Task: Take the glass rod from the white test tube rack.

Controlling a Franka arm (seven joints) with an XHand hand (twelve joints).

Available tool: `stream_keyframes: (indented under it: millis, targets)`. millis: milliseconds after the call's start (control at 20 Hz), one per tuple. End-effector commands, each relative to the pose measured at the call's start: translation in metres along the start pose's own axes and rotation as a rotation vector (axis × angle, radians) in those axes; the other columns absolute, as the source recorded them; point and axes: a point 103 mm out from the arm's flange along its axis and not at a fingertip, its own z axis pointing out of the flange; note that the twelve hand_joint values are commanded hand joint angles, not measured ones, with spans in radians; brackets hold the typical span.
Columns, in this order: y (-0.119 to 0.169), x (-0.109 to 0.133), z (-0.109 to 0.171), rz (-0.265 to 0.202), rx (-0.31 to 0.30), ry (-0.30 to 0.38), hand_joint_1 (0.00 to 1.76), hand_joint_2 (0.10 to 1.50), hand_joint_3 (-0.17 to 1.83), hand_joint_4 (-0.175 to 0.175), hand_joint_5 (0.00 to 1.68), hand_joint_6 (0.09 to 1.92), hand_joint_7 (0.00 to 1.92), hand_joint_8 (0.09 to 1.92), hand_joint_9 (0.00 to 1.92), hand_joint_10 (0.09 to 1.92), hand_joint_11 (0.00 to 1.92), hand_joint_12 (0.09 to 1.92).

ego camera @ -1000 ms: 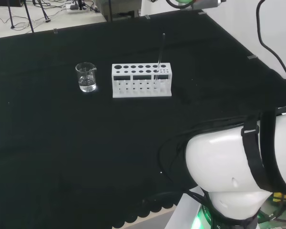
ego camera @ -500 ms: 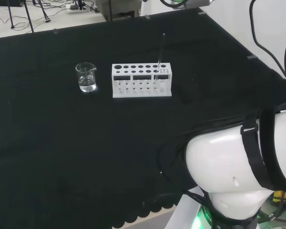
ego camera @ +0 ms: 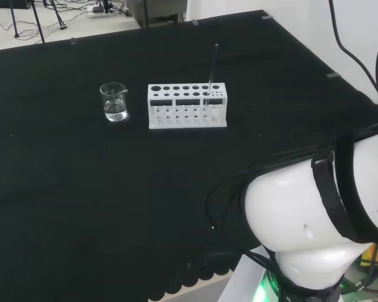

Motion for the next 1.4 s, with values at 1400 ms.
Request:
stream_keyframes:
  millis: [1400]
  targets:
    - [0.106,-0.074,0.114,0.03,0.128,0.008,0.65,0.89,0.55,-0.162,0.22,0.09,0.12,0.84,0.21,0.87,0.0,1.33]
